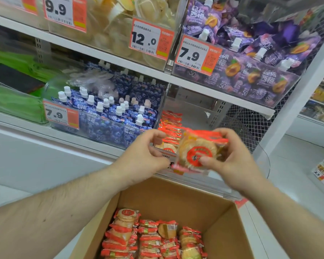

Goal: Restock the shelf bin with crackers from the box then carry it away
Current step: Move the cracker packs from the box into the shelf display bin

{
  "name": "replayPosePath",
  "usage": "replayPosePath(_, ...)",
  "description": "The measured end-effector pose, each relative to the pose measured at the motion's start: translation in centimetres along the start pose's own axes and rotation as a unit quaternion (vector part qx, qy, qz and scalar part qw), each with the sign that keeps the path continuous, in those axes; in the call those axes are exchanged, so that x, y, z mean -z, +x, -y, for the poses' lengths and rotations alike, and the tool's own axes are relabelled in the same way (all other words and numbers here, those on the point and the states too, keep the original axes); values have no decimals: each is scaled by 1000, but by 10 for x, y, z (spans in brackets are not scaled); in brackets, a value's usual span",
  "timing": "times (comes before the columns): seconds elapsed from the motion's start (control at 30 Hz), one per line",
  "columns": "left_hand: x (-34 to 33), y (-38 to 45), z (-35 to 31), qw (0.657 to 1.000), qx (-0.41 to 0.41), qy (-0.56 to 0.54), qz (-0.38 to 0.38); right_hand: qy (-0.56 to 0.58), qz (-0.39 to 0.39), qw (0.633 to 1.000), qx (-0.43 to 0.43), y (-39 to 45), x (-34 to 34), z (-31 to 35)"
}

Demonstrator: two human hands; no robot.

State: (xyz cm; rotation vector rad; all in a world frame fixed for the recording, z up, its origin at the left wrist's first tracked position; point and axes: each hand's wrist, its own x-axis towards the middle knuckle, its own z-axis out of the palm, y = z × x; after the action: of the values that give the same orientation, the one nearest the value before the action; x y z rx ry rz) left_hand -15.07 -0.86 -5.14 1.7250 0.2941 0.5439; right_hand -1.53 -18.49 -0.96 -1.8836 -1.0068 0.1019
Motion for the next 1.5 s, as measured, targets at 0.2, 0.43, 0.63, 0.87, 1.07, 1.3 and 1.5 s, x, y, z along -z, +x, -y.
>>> replayPosePath(0.2,5,15,21,990,4,136,-37,-112,18,992,-56,56,21,-5)
replayPosePath(0.43,0,19,33,983,30,179,9,-99,165,971,-143,77,-20,-31)
replayPosePath(0.63,3,22,37,983,33,181,17,20,242,920,-307,85,-27,-35)
replayPosePath(0.87,1,23,35,982,41,186,8,-62,269,888,-368,98,-31,-38)
replayPosePath(1.07,-1,23,36,980,40,195,2,-70,344,847,-400,109,-31,-35)
replayPosePath(1.3,-2,26,35,984,60,168,-12,42,336,836,-432,107,-32,-40)
replayPosePath(1.5,-6,30,33,975,65,209,-39,73,340,841,-414,109,-40,-44)
